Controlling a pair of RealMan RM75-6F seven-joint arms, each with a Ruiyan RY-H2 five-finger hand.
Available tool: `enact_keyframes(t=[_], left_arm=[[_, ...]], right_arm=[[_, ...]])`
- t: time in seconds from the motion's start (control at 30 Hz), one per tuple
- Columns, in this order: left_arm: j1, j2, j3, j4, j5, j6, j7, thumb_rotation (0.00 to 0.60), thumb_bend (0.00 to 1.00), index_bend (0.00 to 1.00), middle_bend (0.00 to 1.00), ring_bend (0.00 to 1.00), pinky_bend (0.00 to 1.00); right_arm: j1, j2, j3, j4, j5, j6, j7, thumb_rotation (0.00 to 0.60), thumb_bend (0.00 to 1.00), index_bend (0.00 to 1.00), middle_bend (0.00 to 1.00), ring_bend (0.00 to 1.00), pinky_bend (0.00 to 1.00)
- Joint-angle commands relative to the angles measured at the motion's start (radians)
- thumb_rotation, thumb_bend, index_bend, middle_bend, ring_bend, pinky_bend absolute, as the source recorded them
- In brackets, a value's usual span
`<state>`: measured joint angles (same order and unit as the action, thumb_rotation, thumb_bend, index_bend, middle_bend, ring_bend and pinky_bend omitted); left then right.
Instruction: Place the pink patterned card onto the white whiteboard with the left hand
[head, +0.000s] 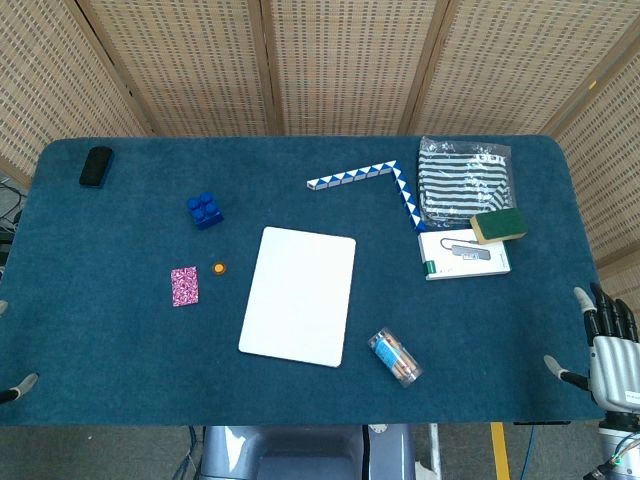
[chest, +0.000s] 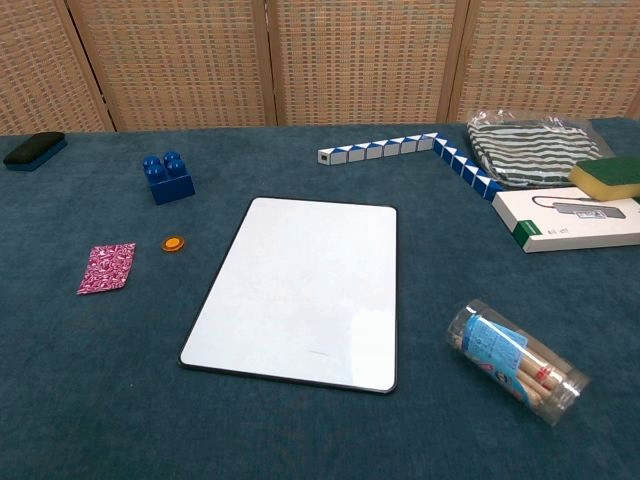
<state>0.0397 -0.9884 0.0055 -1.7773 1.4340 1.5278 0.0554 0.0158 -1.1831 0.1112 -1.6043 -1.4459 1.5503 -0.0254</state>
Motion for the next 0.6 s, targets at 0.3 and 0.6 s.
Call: enact_keyframes(t=[0.3,0.6], left_arm=[[-0.017,-0.014,0.000,0.018,0.019,-0.022,-0.006,0.600,0.00,0.00,0.00,0.00,0.00],[-0.197,-0.066,-0.071,0.107,0.000,-0.270,-0.205,0.600,0.00,0.00,0.00,0.00,0.00]], right_arm=[[-0.003,0.001,-0.002,-0.003,-0.001,0.004,0.001,0.600,0.00,0.00,0.00,0.00,0.00],[-0.002,0.004,-0.003,-0.004,0.000,-0.001,0.009,0.600,0.00,0.00,0.00,0.00,0.00]])
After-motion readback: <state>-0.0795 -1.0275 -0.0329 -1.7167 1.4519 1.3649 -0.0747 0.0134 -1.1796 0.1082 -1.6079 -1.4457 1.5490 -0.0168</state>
